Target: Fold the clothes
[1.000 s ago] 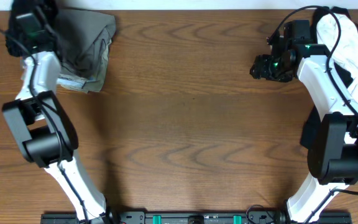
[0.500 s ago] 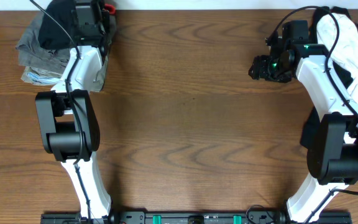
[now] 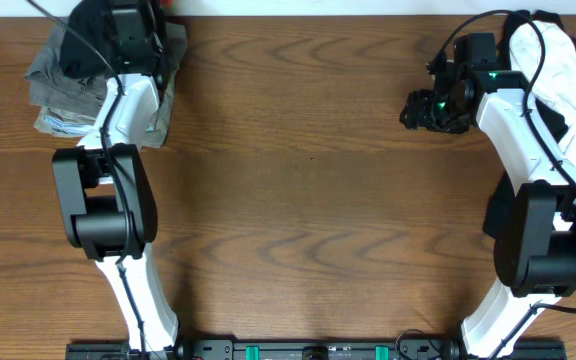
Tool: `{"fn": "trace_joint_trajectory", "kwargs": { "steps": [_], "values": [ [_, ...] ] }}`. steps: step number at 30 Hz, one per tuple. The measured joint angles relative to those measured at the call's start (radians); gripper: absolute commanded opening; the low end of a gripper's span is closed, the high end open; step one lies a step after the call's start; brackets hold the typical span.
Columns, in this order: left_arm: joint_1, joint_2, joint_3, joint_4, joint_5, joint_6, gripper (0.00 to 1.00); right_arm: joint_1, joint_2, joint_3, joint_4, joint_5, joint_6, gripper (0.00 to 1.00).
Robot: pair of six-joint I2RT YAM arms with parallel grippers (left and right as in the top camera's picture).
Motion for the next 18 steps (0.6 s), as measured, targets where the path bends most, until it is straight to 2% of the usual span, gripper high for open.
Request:
{"fn": "trace_joint_trajectory", "kwargs": {
  "steps": [10,18],
  "values": [
    [0.176,-0.018,0.117,0.074,-0.023,0.000,0.06,0.005,0.000,0.000,0.001,0.000,-0.001,0.64],
    [0.324,-0.050,0.132,0.160,0.015,0.005,0.06,0.020,0.000,0.000,0.001,0.000,-0.001,0.64]
  ]
}}
